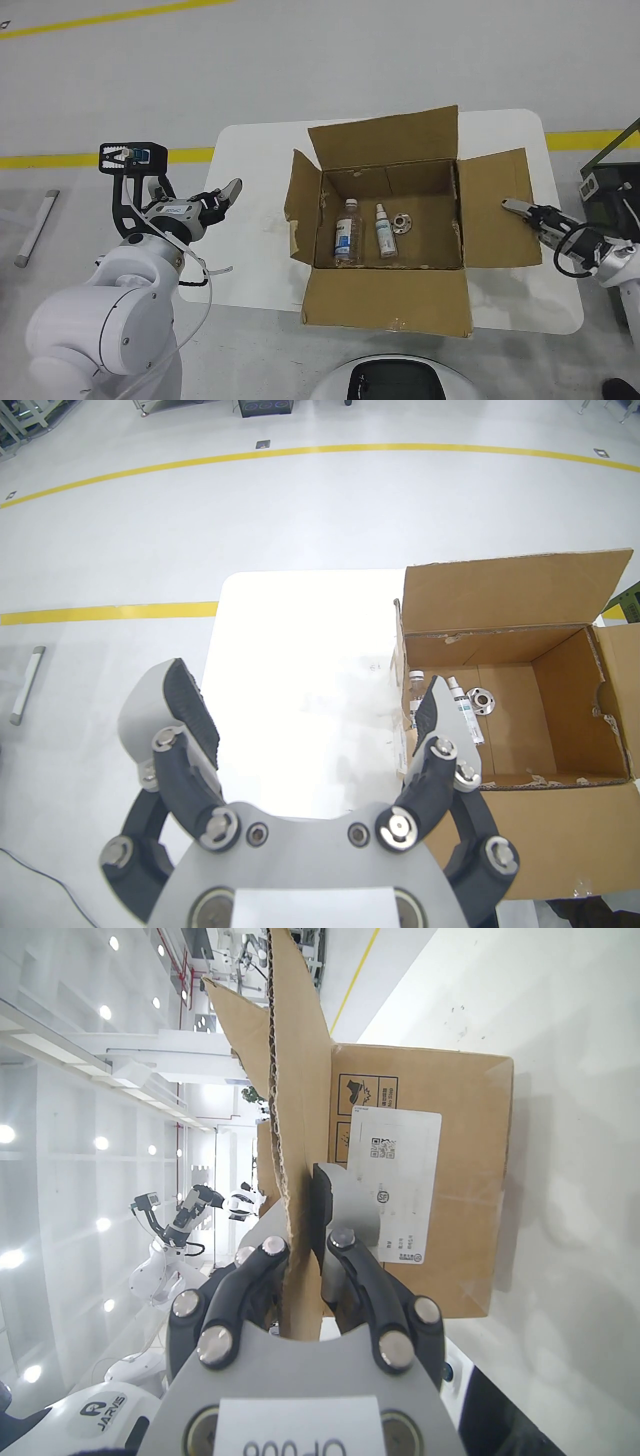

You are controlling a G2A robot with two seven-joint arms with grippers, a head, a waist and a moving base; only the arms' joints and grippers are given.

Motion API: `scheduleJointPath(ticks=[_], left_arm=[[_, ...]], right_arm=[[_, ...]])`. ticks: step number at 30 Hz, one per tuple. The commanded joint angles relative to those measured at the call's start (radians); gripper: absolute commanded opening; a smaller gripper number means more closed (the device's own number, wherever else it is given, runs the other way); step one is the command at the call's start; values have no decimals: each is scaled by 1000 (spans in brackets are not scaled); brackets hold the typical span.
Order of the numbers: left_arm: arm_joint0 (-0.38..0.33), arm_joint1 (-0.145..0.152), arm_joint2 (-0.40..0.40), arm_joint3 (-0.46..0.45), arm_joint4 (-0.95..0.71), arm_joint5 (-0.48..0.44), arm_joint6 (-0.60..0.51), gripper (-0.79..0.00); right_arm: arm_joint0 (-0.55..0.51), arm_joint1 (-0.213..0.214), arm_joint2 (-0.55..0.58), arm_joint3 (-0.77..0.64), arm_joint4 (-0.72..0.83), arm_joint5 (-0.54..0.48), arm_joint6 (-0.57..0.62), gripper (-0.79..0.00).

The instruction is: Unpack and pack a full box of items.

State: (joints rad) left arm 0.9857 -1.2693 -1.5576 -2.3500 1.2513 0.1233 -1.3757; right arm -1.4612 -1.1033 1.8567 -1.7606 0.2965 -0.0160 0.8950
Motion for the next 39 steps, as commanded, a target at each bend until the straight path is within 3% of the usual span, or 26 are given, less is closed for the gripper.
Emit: scheduleJointPath(ticks=[1,7,8,9,11,12,19,24,30,39], left_arm=[[0,0,0,0,0,0,0,0],[0,0,0,0,0,0,0,0],[0,0,0,0,0,0,0,0],[0,0,0,0,0,0,0,0],[0,0,0,0,0,0,0,0],[0,0,0,0,0,0,0,0],[0,0,0,0,0,0,0,0],[0,0,0,0,0,0,0,0],[0,0,0,0,0,0,0,0],[0,0,0,0,0,0,0,0]], right_arm=[[-9,2,3,-11,-15,7,-13,0],[-56,-1,24,-45,-4,-26,-118,0],[-70,-2,35,-55,-19,-26,-149,-172],[-84,-2,41,-73,-30,-24,-172,-403],[-113,-3,65,-103,-53,-17,-238,-591],[-129,-5,79,-126,-69,-13,-276,-770],[-268,-23,162,-251,-133,-5,-554,-785],[-325,-31,176,-265,-183,81,-641,-785],[-294,-33,95,-241,-234,171,-632,-785],[-115,-19,-112,-269,-462,246,-494,-785]])
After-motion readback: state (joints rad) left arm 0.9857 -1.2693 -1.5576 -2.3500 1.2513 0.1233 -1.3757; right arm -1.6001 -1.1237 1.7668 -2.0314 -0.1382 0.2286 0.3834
